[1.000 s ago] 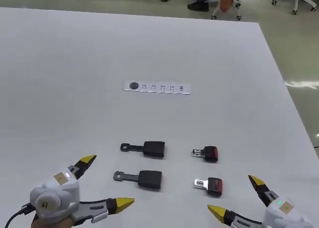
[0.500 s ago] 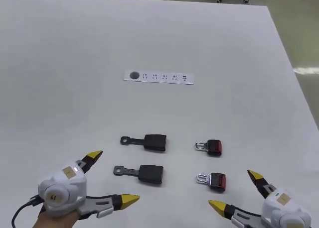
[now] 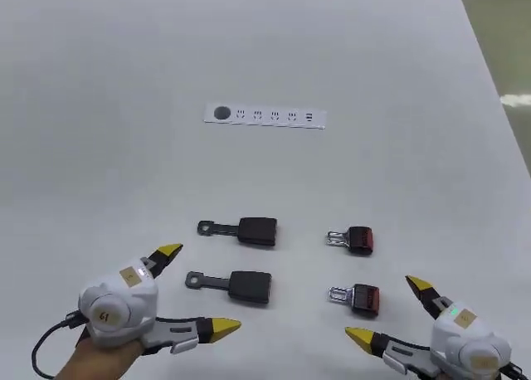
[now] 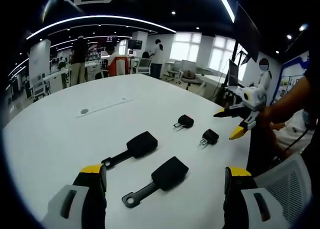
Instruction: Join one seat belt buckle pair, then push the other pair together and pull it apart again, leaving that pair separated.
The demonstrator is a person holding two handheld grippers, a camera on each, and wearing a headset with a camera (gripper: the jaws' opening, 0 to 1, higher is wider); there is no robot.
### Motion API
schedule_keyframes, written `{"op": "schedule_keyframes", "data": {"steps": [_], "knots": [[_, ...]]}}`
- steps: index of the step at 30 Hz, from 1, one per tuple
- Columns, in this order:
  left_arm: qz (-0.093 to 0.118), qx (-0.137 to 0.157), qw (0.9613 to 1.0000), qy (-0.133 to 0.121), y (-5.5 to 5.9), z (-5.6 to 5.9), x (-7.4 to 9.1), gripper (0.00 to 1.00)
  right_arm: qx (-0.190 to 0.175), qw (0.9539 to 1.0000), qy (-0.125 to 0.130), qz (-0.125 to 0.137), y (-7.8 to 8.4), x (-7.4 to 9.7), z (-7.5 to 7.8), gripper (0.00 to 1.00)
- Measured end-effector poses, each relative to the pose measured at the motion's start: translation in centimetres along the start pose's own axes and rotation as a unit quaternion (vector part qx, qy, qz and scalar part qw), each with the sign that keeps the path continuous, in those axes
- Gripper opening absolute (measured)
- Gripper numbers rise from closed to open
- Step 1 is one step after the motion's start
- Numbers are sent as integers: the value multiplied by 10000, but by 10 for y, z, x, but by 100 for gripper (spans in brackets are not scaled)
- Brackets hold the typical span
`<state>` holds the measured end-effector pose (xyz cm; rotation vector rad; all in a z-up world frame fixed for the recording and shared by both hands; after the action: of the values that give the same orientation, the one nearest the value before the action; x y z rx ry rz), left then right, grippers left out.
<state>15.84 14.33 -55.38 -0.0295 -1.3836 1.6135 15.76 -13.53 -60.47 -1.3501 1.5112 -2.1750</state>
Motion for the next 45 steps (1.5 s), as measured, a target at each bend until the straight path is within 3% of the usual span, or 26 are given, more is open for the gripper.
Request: {"op": "schedule_keyframes", "data": {"steps": [17,22,35,43,45], "knots": [[-542,-394,9969,410,5,8,-33,100,258,9981,-503,-237,13,-16,0,87],[-747,-585,9942,512,14,1,-41,100,394,9963,-685,-348,14,-20,-1,86],[-1286,-1114,9804,997,27,-2,-63,100,543,9908,-1140,-485,21,-33,-1,85],[-1595,-1340,9717,1114,42,-11,-76,99,708,9863,-1364,-599,29,-38,-1,83],[-1610,-1364,9707,1146,38,-10,-78,98,742,9847,-1443,-630,29,-38,-2,82]]}}
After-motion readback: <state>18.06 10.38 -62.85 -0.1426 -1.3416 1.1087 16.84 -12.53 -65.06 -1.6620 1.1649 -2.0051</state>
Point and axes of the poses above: the centre of the closed fingertips' face, and the gripper's own axes: x roughly backward along the fingers, z roughly to its right, y roughly out of its underside, the point moved 3 cm from there along x, roughly backward along the fingers, and after that the axes turned 13 degrees about x, right-handed, at the moved point
